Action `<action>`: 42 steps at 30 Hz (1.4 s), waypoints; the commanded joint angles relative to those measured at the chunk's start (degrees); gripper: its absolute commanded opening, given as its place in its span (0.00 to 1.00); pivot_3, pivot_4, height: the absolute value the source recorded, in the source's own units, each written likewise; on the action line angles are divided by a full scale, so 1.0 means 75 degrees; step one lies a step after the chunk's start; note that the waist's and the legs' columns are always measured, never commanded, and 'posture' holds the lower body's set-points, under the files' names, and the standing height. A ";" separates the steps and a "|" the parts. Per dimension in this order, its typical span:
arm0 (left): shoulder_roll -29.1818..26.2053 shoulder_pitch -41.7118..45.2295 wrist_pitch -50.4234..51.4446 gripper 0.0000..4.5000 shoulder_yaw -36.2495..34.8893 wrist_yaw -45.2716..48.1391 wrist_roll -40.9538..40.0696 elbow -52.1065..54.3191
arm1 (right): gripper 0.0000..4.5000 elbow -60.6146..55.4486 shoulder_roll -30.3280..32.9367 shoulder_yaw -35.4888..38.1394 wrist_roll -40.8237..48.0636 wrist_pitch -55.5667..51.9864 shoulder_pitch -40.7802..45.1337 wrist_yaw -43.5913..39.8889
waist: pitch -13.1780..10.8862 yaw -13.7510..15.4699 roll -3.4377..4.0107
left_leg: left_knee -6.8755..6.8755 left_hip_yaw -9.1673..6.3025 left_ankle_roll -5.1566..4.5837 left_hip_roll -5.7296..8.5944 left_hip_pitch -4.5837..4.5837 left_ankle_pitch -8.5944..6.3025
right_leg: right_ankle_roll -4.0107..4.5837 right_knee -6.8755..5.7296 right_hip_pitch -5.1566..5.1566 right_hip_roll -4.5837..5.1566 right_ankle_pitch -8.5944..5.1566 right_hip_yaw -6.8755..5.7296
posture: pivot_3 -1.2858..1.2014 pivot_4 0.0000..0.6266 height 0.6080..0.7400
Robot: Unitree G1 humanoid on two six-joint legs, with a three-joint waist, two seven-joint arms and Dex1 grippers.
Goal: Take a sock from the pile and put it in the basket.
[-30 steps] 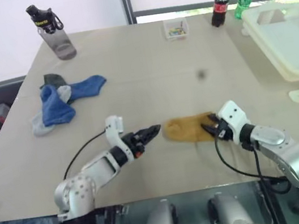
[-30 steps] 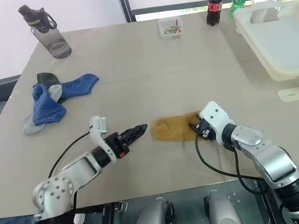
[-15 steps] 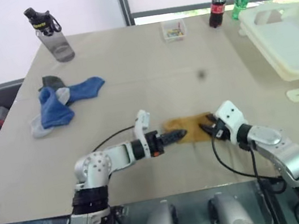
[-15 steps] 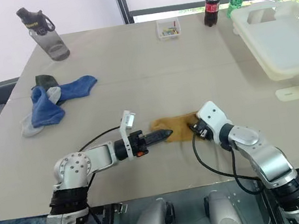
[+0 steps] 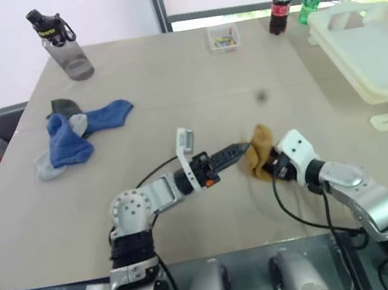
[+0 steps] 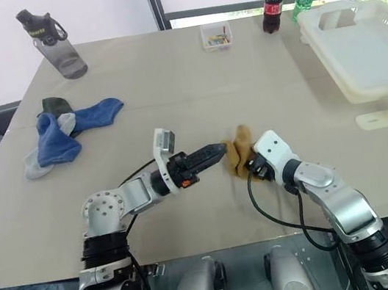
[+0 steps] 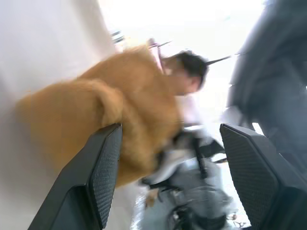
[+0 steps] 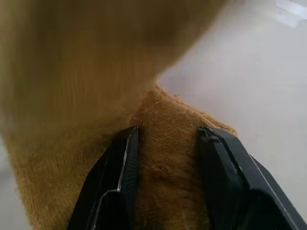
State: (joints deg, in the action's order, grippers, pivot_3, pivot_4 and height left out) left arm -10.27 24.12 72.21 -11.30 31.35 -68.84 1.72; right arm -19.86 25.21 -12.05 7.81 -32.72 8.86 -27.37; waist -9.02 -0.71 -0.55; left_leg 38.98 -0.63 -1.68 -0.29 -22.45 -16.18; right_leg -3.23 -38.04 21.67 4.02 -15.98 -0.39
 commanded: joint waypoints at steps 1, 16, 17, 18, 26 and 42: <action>0.0044 -0.0127 -0.0008 0.77 0.0087 0.0077 -0.0216 0.0285 | 0.45 0.0023 0.0005 -0.0019 -0.0082 -0.0109 0.0051 -0.0033 | 0.0000 0.0003 0.0000 | -0.0001 -0.0002 0.0002 0.0001 -0.0002 0.0001 | 0.0000 0.0003 0.0000 0.0000 0.0000 0.0002 | 0.52 0.24 1.00; -0.0767 -0.0344 -0.0600 0.77 -0.0751 -0.0372 0.0069 0.0259 | 0.45 -0.0075 0.0046 0.0020 -0.0209 -0.0062 0.0009 -0.0113 | -0.0006 0.0003 0.0004 | -0.0024 -0.0005 0.0001 0.0000 -0.0006 0.0001 | 0.0001 0.0014 0.0007 -0.0001 -0.0001 -0.0004 | 0.52 0.24 1.00; -0.0852 -0.0401 -0.0493 0.77 -0.0884 -0.0546 -0.0057 0.0265 | 0.45 -0.0065 0.0039 0.0011 -0.0214 -0.0051 -0.0002 -0.0114 | -0.0007 0.0006 0.0003 | -0.0025 -0.0005 0.0001 0.0000 -0.0006 0.0001 | 0.0001 0.0017 0.0007 -0.0001 -0.0001 -0.0006 | 0.52 0.24 1.00; -0.0905 -0.0459 -0.0357 0.77 -0.0989 -0.0725 -0.0197 0.0276 | 0.45 -0.0055 0.0035 0.0004 -0.0219 -0.0041 -0.0011 -0.0116 | -0.0008 0.0008 0.0000 | -0.0025 -0.0006 0.0001 0.0001 -0.0007 0.0001 | 0.0001 0.0019 0.0006 0.0000 -0.0001 -0.0007 | 0.52 0.24 1.00; -0.1188 -0.0986 0.0582 0.77 -0.0418 -0.1722 -0.0013 0.0496 | 0.45 -0.0037 0.0033 -0.0026 -0.0230 -0.0027 -0.0039 -0.0145 | -0.0011 0.0010 -0.0001 | -0.0028 -0.0013 0.0004 0.0002 -0.0007 0.0002 | 0.0000 0.0019 0.0006 0.0005 0.0000 -0.0002 | 0.52 0.24 1.00; -0.0673 -0.0393 0.0717 0.77 0.0552 -0.2257 0.1208 0.0015 | 0.45 -0.0086 -0.0057 -0.0019 -0.0323 -0.0029 -0.0110 -0.0012 | 0.0019 0.0073 0.0012 | -0.0032 -0.0014 0.0032 0.0009 0.0012 0.0018 | 0.0001 0.0018 -0.0005 0.0012 0.0000 -0.0002 | 0.52 0.24 1.00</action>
State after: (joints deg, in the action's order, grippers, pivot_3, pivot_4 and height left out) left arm -15.85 21.95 76.98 -8.94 15.31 -61.96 4.26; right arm -20.22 25.02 -11.96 5.70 -32.45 8.34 -27.53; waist -8.88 -0.16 -0.46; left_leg 38.74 -0.73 -1.44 -0.22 -22.36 -16.05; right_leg -3.23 -37.91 21.63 4.10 -15.98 -0.41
